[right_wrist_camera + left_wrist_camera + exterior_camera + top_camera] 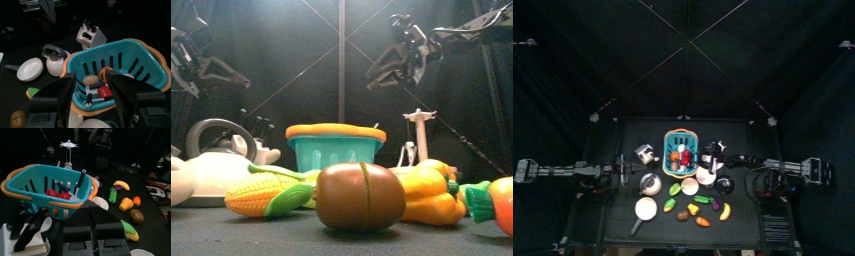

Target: Grab strainer

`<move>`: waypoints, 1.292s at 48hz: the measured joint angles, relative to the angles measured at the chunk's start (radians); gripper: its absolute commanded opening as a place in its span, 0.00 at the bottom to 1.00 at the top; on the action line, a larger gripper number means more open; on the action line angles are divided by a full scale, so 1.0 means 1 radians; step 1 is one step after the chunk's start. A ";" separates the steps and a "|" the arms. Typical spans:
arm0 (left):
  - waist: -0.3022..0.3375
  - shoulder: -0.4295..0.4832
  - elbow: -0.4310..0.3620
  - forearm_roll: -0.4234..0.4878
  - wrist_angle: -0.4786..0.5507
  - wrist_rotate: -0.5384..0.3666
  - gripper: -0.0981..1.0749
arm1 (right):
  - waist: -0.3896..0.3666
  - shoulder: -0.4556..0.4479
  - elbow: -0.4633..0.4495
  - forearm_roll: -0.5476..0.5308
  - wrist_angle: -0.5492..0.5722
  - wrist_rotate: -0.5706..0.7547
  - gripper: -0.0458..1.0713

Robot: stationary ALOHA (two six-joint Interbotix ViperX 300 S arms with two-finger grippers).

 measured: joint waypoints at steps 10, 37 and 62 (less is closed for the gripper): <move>0.000 0.000 0.005 -0.012 0.000 -0.002 0.07 | 0.002 -0.232 0.094 -0.009 0.124 0.002 0.80; 0.002 0.000 0.015 -0.014 0.000 0.000 0.07 | -0.015 -0.400 0.256 0.038 0.474 0.000 0.71; 0.003 0.000 0.015 -0.014 0.000 0.000 0.07 | -0.103 -0.344 0.272 0.075 0.538 0.000 0.41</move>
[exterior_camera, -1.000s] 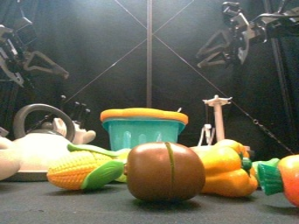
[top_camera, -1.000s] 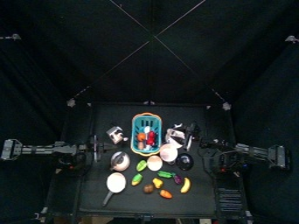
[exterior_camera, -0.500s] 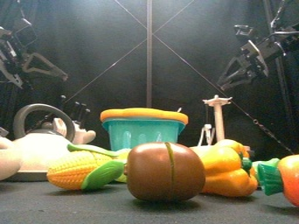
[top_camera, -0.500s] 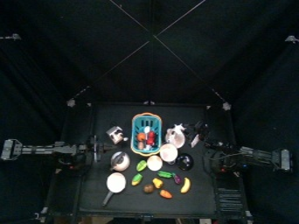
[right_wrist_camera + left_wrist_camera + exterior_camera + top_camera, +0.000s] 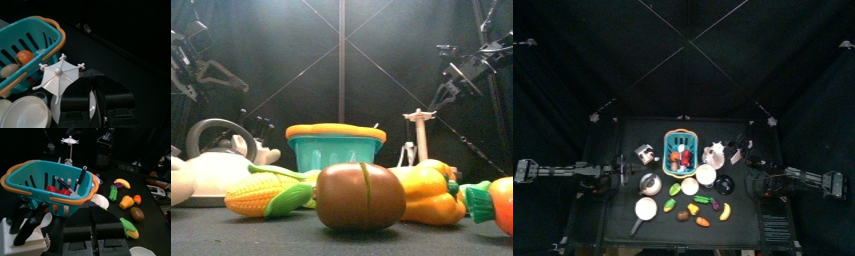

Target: Grab strainer

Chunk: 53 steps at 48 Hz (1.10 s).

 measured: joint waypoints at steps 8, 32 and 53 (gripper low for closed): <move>0.002 0.000 0.000 0.000 0.000 0.000 0.07 | -0.008 0.031 0.008 0.002 -0.014 0.000 0.41; 0.005 0.000 0.000 0.000 0.000 0.000 0.07 | 0.064 0.028 0.011 0.107 -0.040 0.000 0.41; 0.005 0.000 0.000 0.000 0.000 0.000 0.07 | 0.202 0.017 0.011 0.189 0.014 0.000 0.41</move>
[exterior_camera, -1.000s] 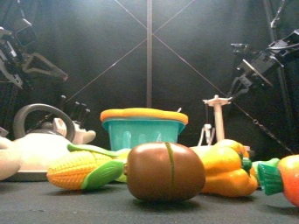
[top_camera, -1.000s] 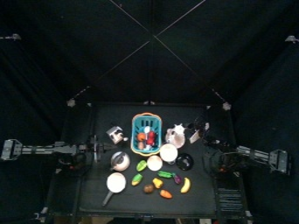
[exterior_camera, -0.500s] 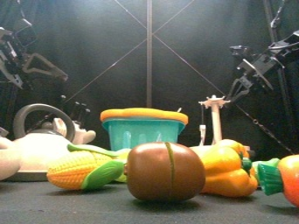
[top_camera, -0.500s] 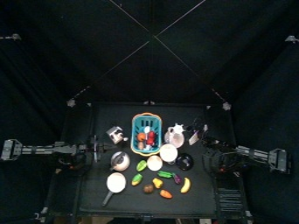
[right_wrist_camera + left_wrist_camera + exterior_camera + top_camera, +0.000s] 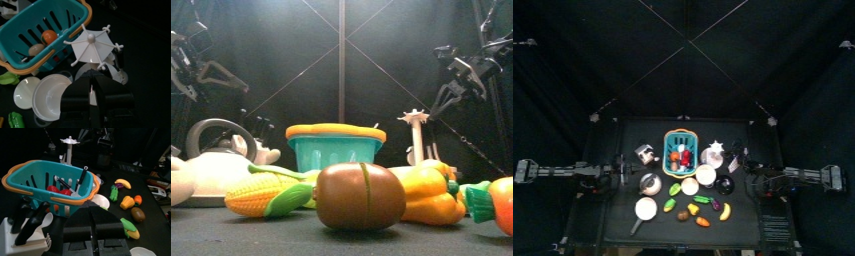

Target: Grab strainer

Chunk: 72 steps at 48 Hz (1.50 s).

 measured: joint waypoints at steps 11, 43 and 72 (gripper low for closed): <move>-0.002 0.000 0.000 0.000 0.002 0.000 0.07 | 0.054 0.000 -0.020 0.014 0.032 0.000 0.41; 0.000 0.000 0.000 0.002 0.000 -0.002 0.07 | 0.290 -0.109 -0.035 0.032 0.293 -0.149 0.43; 0.000 0.000 0.003 0.000 0.000 -0.002 0.07 | 0.137 -0.055 0.009 -0.025 0.169 -0.175 0.68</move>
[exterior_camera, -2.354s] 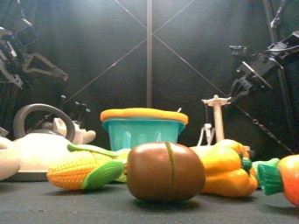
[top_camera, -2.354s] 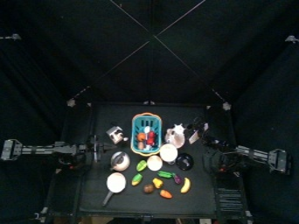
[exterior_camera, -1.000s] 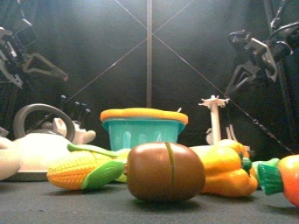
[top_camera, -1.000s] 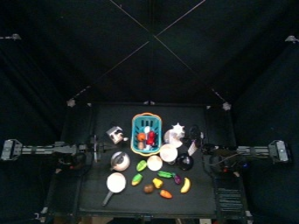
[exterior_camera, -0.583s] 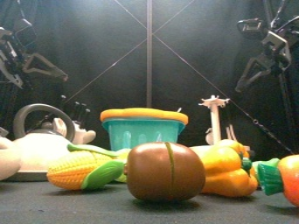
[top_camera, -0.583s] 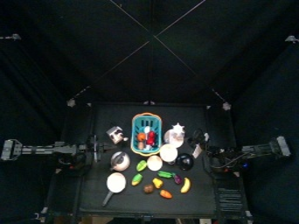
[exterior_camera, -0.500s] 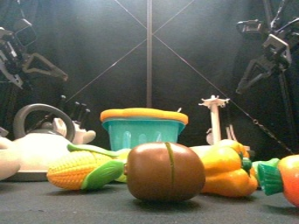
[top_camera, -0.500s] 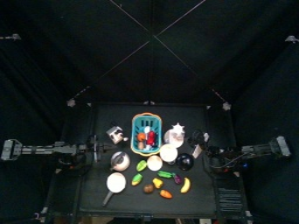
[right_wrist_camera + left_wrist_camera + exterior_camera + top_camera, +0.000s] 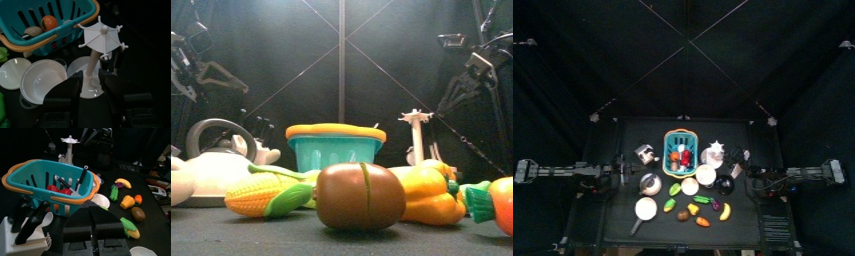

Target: Grab strainer

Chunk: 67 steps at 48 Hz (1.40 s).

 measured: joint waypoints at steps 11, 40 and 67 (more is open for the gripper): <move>0.000 0.000 0.000 0.000 0.000 0.002 0.07 | -0.071 0.017 0.003 -0.040 -0.055 -0.002 0.68; 0.003 -0.002 0.000 0.000 0.000 0.002 0.07 | -0.199 0.075 0.017 -0.091 -0.155 -0.002 0.68; 0.003 0.000 0.011 -0.003 0.000 0.002 0.07 | -0.258 0.110 0.018 -0.095 -0.272 -0.002 0.68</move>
